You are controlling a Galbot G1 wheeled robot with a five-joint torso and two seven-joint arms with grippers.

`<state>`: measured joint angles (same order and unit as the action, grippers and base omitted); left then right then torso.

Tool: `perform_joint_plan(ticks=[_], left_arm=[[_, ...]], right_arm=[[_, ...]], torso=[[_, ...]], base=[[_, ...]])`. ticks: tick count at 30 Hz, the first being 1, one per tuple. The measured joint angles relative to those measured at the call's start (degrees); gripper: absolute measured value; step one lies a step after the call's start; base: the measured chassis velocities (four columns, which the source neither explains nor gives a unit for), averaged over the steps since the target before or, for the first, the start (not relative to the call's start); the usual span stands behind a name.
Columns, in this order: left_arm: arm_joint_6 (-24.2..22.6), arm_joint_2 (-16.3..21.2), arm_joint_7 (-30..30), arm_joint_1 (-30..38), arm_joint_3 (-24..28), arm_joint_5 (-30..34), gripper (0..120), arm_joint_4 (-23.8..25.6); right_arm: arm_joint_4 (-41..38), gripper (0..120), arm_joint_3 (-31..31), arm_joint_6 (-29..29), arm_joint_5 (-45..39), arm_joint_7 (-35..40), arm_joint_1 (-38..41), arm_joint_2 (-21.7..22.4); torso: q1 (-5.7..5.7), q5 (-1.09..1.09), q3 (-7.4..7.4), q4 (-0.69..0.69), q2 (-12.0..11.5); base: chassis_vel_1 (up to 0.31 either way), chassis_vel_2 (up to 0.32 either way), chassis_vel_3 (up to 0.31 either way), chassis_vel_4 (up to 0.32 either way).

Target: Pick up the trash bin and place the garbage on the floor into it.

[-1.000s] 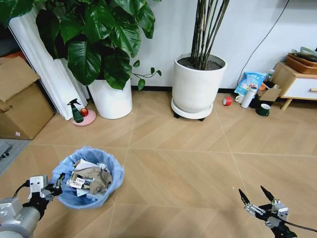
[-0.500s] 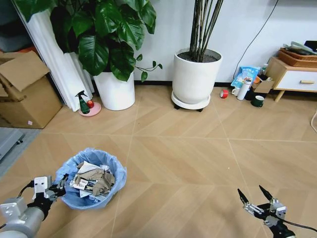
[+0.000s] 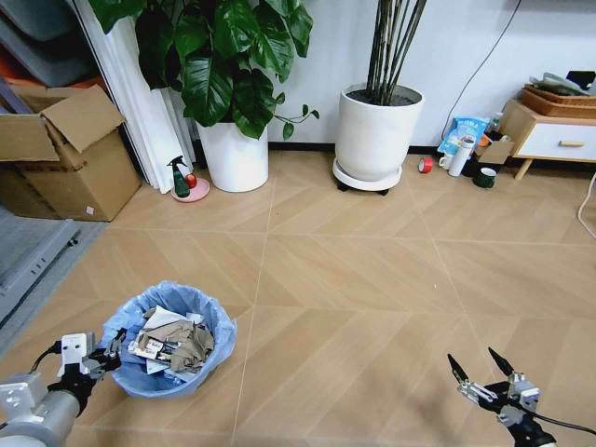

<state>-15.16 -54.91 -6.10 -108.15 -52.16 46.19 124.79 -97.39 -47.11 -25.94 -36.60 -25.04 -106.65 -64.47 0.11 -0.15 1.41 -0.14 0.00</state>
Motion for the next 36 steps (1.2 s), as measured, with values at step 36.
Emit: perform_joint_plan(ticks=[36], left_arm=[[0.1,1.0,0.4,-0.7,-1.2,0.9,1,0.1]], right_arm=[[0.2,100,-0.5,-1.1,0.4,-1.3,-0.3,-0.9]], torso=[[0.01,0.04,0.01,-0.01,0.0]], base=[[0.143,-0.061,-0.147,0.064]])
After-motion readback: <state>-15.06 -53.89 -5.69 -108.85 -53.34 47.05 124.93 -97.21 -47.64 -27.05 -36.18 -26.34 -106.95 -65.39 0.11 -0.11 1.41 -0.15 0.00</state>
